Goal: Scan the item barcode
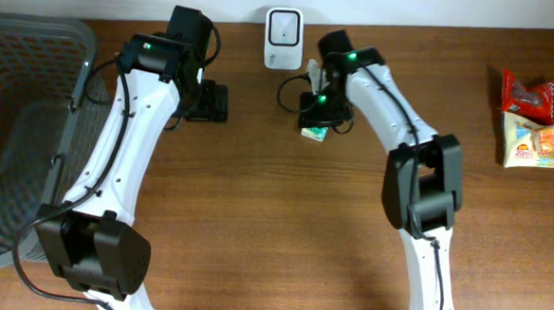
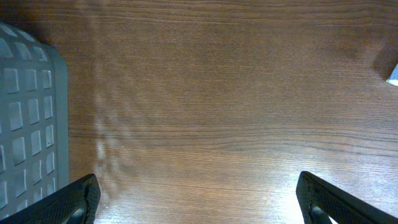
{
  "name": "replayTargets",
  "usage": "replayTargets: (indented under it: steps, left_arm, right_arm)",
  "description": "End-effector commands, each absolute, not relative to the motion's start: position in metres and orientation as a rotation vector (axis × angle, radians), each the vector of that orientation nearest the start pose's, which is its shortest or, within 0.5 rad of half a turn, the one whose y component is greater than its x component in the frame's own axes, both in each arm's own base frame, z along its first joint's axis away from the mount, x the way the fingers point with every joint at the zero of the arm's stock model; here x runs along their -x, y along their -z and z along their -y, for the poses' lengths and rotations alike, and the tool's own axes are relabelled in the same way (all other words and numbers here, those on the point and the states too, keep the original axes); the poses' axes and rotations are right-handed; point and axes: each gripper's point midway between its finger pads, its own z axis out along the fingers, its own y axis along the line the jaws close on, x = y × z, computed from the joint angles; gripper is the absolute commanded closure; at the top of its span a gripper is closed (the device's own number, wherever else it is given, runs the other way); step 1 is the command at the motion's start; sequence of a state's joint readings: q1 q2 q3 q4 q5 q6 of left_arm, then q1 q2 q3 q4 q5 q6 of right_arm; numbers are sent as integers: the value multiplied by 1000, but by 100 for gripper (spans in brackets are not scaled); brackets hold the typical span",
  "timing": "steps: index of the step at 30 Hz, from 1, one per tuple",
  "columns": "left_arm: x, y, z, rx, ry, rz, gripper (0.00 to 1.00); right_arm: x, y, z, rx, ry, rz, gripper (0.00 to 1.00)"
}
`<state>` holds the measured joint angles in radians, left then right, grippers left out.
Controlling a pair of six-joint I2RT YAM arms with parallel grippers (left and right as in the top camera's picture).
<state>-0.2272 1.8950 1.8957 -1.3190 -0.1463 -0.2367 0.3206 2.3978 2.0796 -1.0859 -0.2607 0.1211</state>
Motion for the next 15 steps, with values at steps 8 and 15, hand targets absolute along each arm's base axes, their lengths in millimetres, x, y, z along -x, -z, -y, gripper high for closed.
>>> replayTargets:
  steps: [8,15]
  left_arm:
    - [-406,-187,68,60,-117,-2859,1]
    - [-406,-187,68,60,-118,-2859,1]
  right_arm:
    - [-476,-24,-214,158,160,-2795,58]
    - [-467,0,-185,82,361,-2788,68]
